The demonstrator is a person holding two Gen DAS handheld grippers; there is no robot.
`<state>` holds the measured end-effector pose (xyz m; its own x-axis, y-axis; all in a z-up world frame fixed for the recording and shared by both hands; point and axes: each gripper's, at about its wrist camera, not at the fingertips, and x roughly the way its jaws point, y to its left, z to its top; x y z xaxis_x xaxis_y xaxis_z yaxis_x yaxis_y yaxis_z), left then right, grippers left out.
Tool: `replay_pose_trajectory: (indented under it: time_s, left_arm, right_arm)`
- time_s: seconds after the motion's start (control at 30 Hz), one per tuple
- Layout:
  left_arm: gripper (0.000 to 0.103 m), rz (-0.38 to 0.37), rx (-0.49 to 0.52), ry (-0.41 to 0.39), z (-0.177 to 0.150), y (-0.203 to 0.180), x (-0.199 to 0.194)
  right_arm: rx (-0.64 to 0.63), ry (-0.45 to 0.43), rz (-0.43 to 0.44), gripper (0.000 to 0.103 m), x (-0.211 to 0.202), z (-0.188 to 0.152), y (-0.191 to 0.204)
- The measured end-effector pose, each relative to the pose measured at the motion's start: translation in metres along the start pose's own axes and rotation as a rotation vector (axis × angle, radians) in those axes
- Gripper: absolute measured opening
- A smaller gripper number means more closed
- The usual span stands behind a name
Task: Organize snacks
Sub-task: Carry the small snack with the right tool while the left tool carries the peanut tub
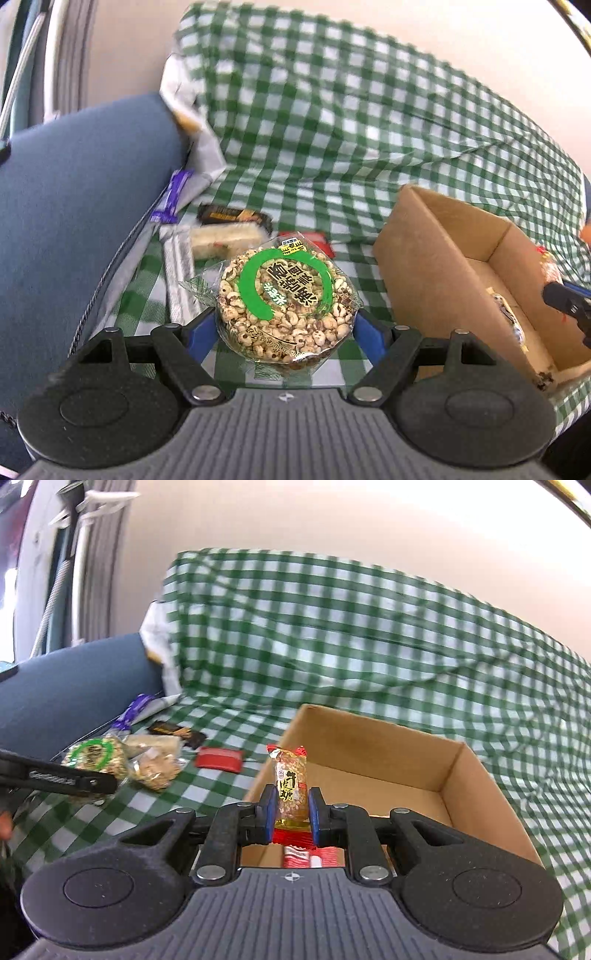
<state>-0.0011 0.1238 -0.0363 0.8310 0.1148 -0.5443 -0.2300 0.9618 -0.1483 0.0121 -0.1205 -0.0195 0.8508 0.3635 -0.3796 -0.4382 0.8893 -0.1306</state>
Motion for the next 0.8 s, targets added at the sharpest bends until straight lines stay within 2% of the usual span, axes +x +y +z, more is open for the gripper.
replay_pose_trajectory:
  time_s: [0.33,0.6,0.8]
  left_arm:
    - [0.082,-0.031,0.028,-0.028,0.01,-0.043,-0.021]
    - [0.082,-0.099,0.048,-0.077,0.044,-0.099,-0.032]
    - [0.082,-0.154,0.066,-0.102,0.065,-0.14,-0.033]
  right_arm:
    - [0.101,-0.01,-0.023,0.019,0.008,-0.013,-0.04]
    - [0.213,-0.041,-0.097,0.019,0.014,-0.013,-0.07]
    - [0.268,-0.077,-0.202,0.019,0.012,-0.015,-0.089]
